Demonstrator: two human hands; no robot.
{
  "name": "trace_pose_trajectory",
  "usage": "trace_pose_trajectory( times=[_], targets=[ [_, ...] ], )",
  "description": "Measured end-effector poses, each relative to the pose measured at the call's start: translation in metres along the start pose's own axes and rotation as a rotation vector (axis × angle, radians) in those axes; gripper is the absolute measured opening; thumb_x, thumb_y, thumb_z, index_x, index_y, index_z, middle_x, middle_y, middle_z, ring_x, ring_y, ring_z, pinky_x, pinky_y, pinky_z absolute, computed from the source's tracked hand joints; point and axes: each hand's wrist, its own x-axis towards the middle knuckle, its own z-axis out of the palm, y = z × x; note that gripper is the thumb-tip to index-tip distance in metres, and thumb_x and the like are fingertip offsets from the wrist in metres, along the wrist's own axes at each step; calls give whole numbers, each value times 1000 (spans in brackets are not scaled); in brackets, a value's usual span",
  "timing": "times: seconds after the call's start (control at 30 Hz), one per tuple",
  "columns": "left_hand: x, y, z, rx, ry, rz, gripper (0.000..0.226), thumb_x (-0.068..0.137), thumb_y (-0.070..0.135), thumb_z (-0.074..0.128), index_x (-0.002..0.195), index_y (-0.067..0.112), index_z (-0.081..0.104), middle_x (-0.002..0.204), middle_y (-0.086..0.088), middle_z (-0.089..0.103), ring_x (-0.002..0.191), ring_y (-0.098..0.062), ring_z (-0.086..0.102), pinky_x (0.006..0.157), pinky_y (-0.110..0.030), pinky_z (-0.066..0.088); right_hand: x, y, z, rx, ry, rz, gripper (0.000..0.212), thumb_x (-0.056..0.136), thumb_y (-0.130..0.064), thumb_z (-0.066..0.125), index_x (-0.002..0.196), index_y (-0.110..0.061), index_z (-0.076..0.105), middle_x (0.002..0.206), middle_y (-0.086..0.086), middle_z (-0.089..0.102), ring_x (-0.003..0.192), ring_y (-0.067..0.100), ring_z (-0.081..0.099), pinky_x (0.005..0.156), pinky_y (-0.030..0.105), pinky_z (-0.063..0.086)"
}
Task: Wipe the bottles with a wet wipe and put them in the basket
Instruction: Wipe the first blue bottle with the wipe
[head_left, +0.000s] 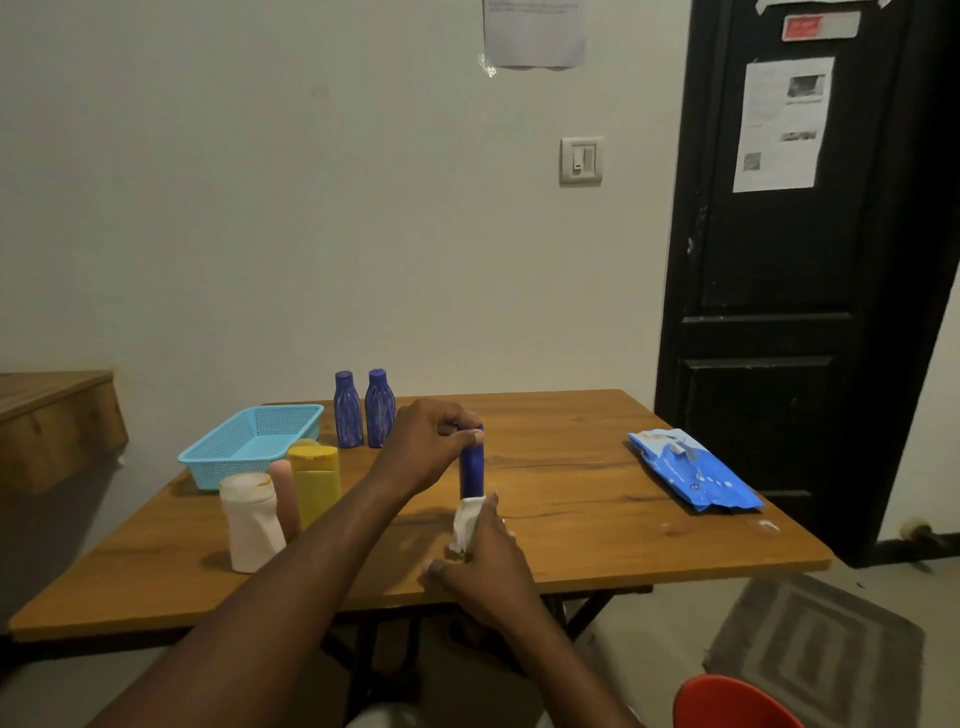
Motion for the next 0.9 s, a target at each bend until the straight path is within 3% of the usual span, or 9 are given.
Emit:
trace_pose_trajectory(
  times=[0.1, 0.2, 0.3, 0.37, 0.43, 0.6, 0.67, 0.8, 0.9],
  targets=[
    [-1, 2, 0, 1, 11, 4, 15, 90, 17, 76, 105, 14, 80, 107, 3, 76, 100, -11, 71, 92, -35, 60, 1, -15, 3, 85, 9, 55, 129, 82, -45, 78, 158, -22, -24, 171, 0, 8, 156, 37, -4, 122, 49, 21],
    [-2, 5, 0, 21, 14, 10, 15, 91, 17, 75, 106, 13, 80, 105, 4, 76, 100, -11, 71, 92, -34, 59, 20, -31, 5, 203, 57, 95, 132, 79, -39, 82, 159, -21, -21, 170, 5, 12, 154, 38, 14, 121, 51, 30],
    [0, 5, -2, 20, 4, -7, 15, 91, 18, 76, 105, 15, 80, 105, 5, 76, 100, -9, 70, 93, -33, 59, 41, -37, -1, 371, 153, 89, 105, 76, -34, 86, 156, -20, 20, 148, 9, 49, 130, 28, 54, 106, 46, 51],
    [1, 4, -1, 22, 10, -20, 16, 91, 18, 76, 106, 15, 80, 108, 3, 76, 102, -10, 70, 94, -34, 59, 51, -34, -7, 389, 165, 54, 68, 75, -32, 87, 130, -24, 48, 121, 6, 63, 107, 22, 64, 96, 43, 57],
    [2, 3, 1, 22, 15, -21, 17, 91, 18, 76, 107, 14, 80, 110, 1, 77, 103, -13, 71, 94, -35, 60, 51, -30, -8, 388, 156, 41, 58, 73, -34, 88, 118, -28, 51, 113, 1, 63, 100, 18, 64, 92, 39, 59],
    [0, 1, 1, 6, 23, -2, 16, 92, 18, 75, 106, 14, 80, 108, 2, 77, 102, -13, 71, 93, -35, 60, 16, -23, 12, 309, 189, 2, 110, 71, -30, 86, 157, -23, 18, 148, -2, 41, 130, 20, 49, 101, 39, 53],
    [-1, 1, 1, -7, 25, -2, 17, 91, 17, 76, 107, 13, 79, 107, 2, 77, 101, -11, 71, 93, -35, 60, 9, -24, 19, 311, 211, -12, 121, 71, -29, 87, 160, -23, 6, 158, 0, 28, 141, 23, 39, 106, 41, 51],
    [-1, 2, -1, -15, 16, -1, 18, 91, 16, 76, 108, 12, 79, 108, 1, 77, 101, -11, 71, 94, -35, 60, 23, -36, 21, 331, 228, 13, 128, 68, -33, 89, 160, -25, 2, 162, 0, 21, 147, 27, 30, 111, 47, 47],
    [-1, 1, -1, -13, 24, -7, 19, 91, 16, 76, 109, 13, 79, 109, 1, 77, 102, -12, 72, 95, -37, 60, 42, -44, 6, 412, 230, 8, 104, 67, -30, 90, 148, -29, 24, 143, 1, 45, 130, 23, 50, 102, 48, 53]
  ],
)
